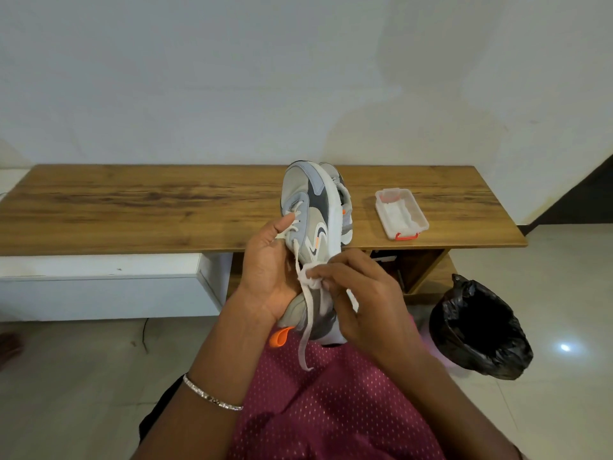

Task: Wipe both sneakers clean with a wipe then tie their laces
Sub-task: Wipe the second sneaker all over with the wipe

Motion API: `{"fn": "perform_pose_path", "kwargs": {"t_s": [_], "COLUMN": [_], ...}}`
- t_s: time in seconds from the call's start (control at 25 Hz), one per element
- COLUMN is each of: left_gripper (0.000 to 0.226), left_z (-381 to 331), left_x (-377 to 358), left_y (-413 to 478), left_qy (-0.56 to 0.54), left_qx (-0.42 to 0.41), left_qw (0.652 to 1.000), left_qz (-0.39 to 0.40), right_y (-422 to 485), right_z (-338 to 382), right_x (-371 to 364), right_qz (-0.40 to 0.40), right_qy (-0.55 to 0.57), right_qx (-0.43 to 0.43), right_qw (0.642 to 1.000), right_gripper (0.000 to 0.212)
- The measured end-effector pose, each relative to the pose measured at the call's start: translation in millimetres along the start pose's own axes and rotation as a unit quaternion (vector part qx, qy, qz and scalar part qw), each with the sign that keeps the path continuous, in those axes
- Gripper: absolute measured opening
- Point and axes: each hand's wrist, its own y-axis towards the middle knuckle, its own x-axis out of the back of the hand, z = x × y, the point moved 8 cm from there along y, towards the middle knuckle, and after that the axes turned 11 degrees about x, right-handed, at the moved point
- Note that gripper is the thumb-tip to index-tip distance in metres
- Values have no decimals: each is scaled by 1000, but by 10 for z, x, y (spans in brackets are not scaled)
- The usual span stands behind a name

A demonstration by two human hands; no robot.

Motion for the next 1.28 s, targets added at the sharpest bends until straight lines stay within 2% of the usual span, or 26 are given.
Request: {"fn": "perform_pose_path", "kwargs": {"t_s": [0.12, 0.36, 0.48, 0.64, 0.96, 1.12, 1.28], "left_gripper": [53, 60, 62, 58, 57, 61, 79], "left_z": [-49, 81, 123, 75, -47, -102, -92], "left_x": [23, -76, -83, -10, -36, -46, -37], "left_y": [-31, -71, -60, -36, -108, -133, -163], "left_qy": [24, 97, 142, 225, 183, 208, 255], "left_qx": [-14, 29, 29, 2, -45, -69, -72], "left_qw": [999, 995, 989, 972, 980, 973, 962], "left_qz": [-21, 2, -1, -60, -58, -68, -70], "right_y": [-164, -10, 97, 94, -246, -147, 56], "right_z": [63, -290, -405, -446, -29, -83, -319], "right_x": [-69, -18, -3, -23, 50, 46, 83], "right_qz": [-9, -93, -92, -68, -48, -68, -97], "right_qy": [-24, -46, -44, -35, -14, -44, -56], "right_qx": [3, -42, -44, -51, -15, -11, -34], "right_qw": [1000, 994, 994, 996, 999, 997, 993], "right_gripper": [21, 20, 19, 20, 26, 26, 28]}}
